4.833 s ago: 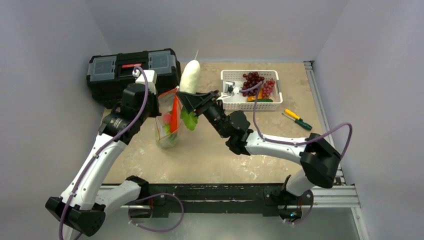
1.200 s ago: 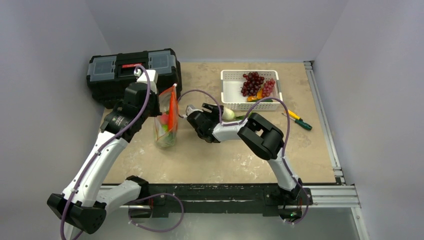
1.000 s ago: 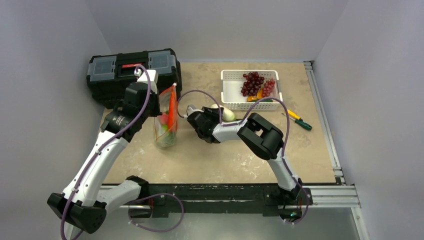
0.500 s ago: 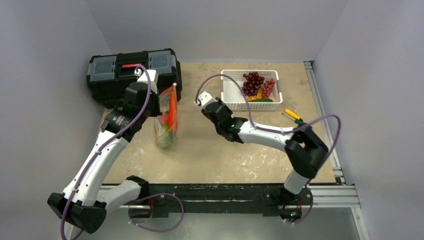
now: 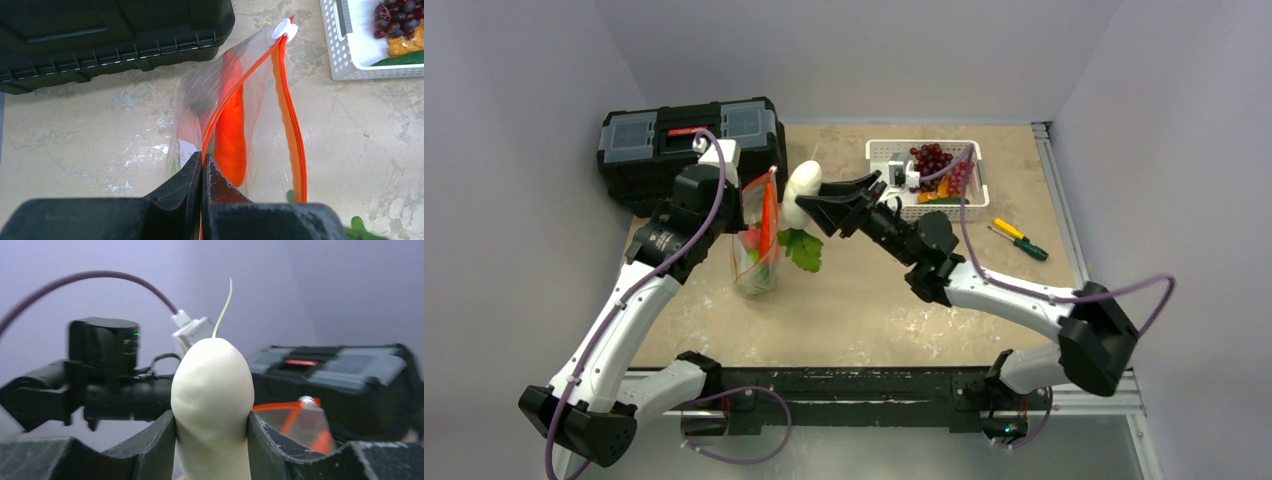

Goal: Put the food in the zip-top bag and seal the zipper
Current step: Pick up the fake vegetable at the center of the board, then place the fake vegetable in the zipper food storage bag.

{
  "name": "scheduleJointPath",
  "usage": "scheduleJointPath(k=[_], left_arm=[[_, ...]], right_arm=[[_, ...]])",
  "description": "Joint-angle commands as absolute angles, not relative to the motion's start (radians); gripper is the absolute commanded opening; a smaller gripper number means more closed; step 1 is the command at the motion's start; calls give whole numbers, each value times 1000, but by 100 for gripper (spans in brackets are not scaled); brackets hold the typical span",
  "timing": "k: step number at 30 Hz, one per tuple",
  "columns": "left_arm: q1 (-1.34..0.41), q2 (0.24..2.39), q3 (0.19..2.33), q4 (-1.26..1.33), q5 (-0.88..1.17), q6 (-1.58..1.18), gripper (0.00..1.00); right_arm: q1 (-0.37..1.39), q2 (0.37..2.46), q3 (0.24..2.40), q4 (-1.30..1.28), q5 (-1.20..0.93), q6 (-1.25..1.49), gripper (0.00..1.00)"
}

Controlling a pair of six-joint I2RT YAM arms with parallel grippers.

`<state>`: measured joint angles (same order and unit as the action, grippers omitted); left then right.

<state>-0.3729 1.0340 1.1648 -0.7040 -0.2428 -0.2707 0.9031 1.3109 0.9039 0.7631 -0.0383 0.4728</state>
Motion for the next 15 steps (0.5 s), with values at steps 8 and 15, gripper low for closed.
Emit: scheduleJointPath(k=[8, 15], left_arm=[[-364, 1026, 1181, -670, -262, -273, 0], [-358, 1023, 1187, -670, -250, -274, 0]], right_arm=[[966, 1675, 954, 1674, -76, 719, 0], [966, 1626, 1026, 1543, -4, 600, 0]])
